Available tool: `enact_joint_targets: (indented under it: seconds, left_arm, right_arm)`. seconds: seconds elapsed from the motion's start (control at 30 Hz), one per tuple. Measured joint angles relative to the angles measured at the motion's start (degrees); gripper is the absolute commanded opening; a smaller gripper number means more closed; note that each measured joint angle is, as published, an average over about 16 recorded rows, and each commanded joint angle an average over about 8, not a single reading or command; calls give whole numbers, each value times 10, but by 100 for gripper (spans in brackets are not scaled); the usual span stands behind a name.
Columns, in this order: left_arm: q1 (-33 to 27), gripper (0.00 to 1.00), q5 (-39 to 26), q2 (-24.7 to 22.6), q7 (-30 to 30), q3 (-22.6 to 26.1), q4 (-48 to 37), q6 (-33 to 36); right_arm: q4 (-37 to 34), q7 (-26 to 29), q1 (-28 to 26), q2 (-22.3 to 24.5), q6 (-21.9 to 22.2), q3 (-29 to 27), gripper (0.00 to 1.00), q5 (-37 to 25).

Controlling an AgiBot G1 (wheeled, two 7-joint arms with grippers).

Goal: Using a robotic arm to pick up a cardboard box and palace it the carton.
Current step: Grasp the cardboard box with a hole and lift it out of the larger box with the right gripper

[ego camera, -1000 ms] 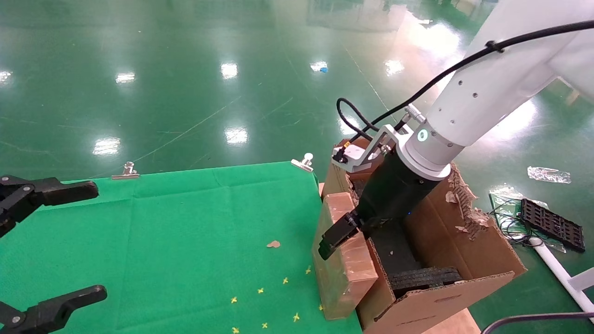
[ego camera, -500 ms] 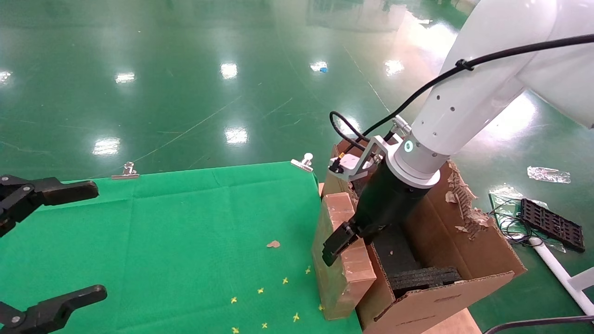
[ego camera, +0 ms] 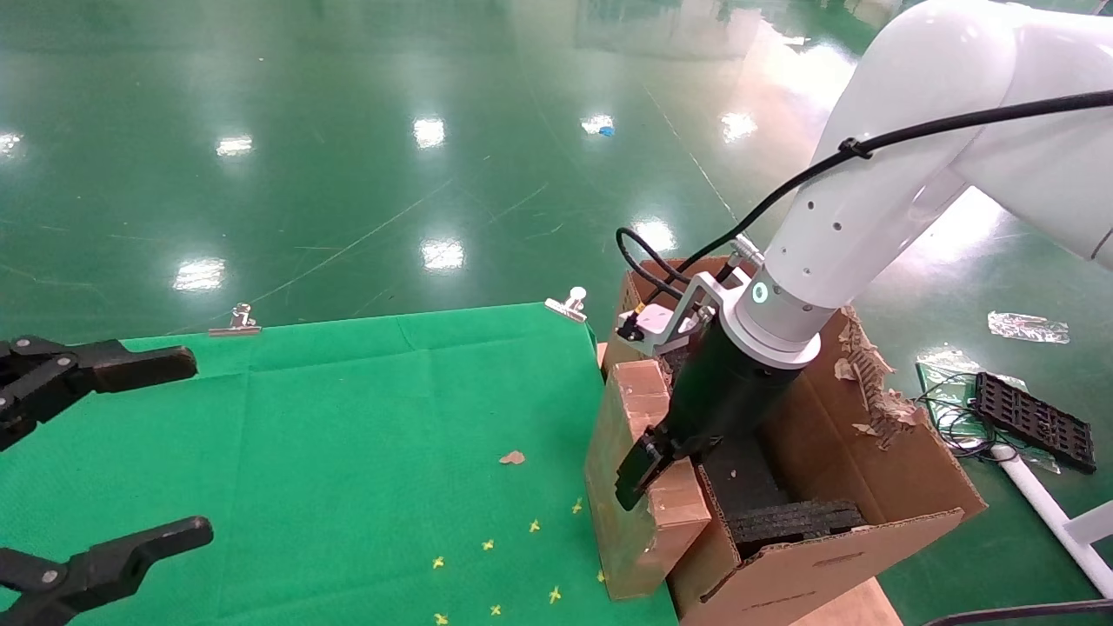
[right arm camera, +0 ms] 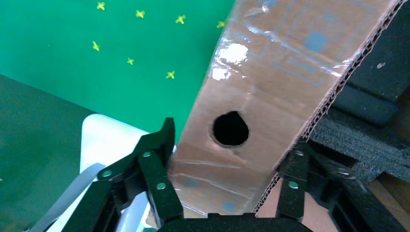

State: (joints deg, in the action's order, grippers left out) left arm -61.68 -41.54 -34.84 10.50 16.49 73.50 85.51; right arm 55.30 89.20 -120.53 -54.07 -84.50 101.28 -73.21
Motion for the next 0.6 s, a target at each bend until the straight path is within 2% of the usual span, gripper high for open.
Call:
enact_joint_targets:
  seconds: [0.3, 0.6]
  left_arm:
    - [0, 0, 0, 0, 0, 0, 0, 0]
    - [0, 0, 0, 0, 0, 1, 0, 0]
  right_arm:
    - [14, -32, -20, 27, 20, -22, 0, 12]
    - [58, -125, -92, 121, 78, -84, 0, 25]
